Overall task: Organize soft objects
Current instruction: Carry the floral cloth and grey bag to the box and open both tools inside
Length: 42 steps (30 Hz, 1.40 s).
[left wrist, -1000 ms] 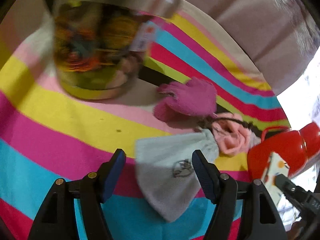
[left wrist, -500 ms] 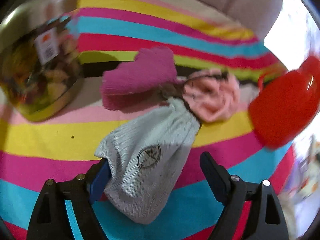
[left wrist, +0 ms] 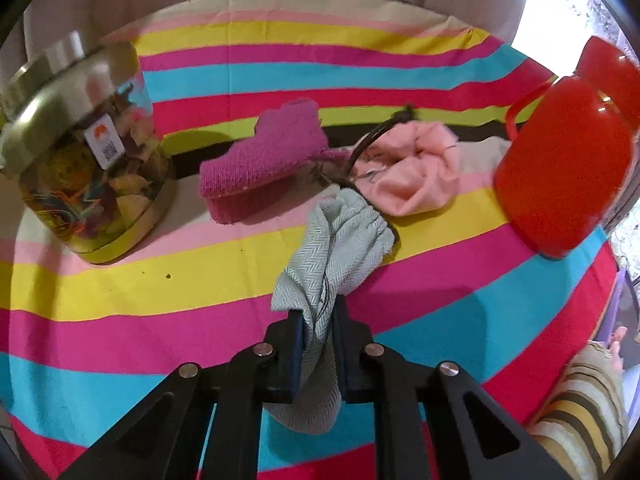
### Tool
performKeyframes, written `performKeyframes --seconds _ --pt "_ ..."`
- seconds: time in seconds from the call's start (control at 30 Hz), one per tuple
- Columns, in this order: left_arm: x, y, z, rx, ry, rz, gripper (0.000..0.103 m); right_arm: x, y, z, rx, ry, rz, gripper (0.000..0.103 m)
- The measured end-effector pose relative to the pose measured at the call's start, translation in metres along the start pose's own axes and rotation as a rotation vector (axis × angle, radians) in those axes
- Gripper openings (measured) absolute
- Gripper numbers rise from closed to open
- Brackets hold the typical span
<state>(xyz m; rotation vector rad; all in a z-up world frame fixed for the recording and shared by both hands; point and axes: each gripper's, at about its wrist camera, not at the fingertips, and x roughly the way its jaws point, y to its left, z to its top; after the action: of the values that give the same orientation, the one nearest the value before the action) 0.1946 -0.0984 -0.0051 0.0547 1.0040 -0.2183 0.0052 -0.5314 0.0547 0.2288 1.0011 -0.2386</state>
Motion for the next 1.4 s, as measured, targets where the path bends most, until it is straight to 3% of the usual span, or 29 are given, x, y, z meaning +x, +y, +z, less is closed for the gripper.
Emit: performKeyframes --seconds 0.3,0.43,0.57,0.7,0.97,1.4 --pt "-0.080 -0.022 -0.015 -0.013 -0.137 -0.122 0.014 0.012 -0.024 -0.011 -0.071 0.011 -0.106 0.024" --pt "-0.106 -0.045 -0.016 -0.001 -0.183 -0.200 0.014 0.024 -0.035 -0.013 -0.011 0.027 -0.076 0.024" --pt "-0.123 -0.076 -0.015 0.036 -0.205 -0.279 0.014 0.036 -0.042 -0.011 0.033 0.030 -0.059 0.036" --pt "-0.131 -0.114 -0.021 0.086 -0.200 -0.365 0.014 0.045 -0.048 -0.011 0.054 0.036 -0.034 0.052" --pt "-0.132 -0.192 -0.027 0.210 -0.143 -0.527 0.014 0.037 -0.069 -0.015 0.105 0.010 -0.036 0.058" --pt "-0.129 -0.302 -0.028 0.366 -0.087 -0.649 0.014 0.007 -0.106 -0.019 0.169 -0.043 -0.056 0.064"
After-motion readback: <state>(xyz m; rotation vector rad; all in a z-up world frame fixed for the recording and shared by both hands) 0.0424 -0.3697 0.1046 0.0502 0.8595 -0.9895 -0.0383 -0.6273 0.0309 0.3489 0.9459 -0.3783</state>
